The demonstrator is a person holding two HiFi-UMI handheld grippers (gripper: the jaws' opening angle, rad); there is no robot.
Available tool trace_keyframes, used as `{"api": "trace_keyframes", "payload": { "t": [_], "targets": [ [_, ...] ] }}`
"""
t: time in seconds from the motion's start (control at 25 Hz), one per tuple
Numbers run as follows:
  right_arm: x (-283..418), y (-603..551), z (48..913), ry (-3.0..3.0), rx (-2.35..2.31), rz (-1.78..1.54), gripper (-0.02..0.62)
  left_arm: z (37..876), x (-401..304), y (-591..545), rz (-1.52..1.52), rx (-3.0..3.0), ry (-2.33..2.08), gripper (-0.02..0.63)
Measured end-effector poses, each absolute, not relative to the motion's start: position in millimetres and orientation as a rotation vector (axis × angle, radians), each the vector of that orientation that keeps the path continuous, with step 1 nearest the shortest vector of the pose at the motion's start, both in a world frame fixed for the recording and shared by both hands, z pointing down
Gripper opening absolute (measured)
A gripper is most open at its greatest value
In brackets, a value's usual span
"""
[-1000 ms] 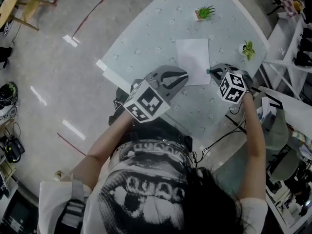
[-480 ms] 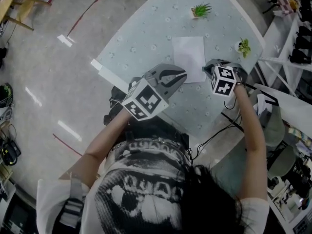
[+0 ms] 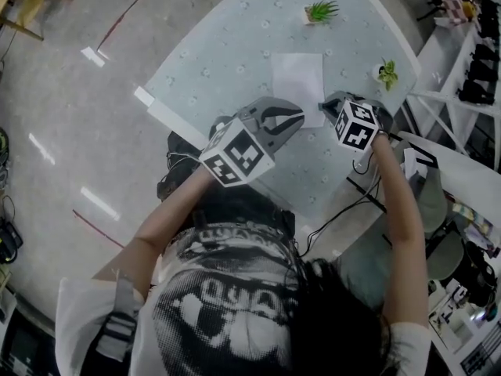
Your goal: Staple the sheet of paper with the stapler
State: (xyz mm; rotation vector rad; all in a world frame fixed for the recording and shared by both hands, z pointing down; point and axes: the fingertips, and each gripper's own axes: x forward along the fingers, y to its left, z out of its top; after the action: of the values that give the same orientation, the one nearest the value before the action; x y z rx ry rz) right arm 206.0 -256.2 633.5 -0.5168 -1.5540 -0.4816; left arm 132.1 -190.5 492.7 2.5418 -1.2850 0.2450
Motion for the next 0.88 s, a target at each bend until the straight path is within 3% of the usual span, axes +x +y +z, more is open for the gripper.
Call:
{"api": "trace_keyframes", "payload": {
  "t": [0.88],
  "targets": [
    [206,-254,639,-1.474,-0.494,-0.474,-0.006,490,113,-203,0.194,2.528,-1.328,0.021]
  ]
}}
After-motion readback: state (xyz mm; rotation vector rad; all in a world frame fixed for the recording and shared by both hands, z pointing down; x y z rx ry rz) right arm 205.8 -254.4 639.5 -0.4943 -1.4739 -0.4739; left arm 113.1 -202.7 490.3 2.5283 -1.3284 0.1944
